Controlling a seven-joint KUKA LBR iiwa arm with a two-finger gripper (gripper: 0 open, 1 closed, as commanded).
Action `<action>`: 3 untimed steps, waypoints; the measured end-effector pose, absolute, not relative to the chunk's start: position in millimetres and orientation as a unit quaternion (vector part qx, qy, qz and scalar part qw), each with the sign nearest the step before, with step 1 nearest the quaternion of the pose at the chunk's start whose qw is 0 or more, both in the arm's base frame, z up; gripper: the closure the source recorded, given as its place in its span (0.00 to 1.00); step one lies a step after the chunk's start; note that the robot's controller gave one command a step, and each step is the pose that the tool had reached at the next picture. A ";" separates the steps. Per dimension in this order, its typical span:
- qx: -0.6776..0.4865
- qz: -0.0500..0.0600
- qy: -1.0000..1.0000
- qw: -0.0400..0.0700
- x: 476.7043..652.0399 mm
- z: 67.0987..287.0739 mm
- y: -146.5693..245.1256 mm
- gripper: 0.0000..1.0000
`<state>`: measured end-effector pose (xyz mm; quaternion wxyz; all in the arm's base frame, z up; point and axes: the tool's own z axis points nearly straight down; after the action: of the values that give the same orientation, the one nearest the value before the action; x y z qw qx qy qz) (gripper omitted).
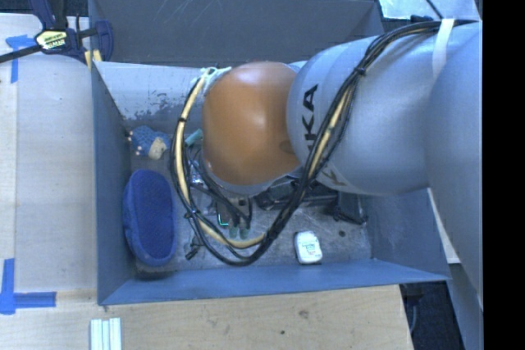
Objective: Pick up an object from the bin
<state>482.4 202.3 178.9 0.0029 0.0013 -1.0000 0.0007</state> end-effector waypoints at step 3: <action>0.156 -0.001 -0.988 -0.006 507.0 249.0 231.2 1.00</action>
Offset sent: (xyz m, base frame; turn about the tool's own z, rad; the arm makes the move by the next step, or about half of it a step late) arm 0.0187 0.0415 -0.1053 -0.1448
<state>507.0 231.2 249.0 -0.0057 0.1560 -0.9877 -0.0012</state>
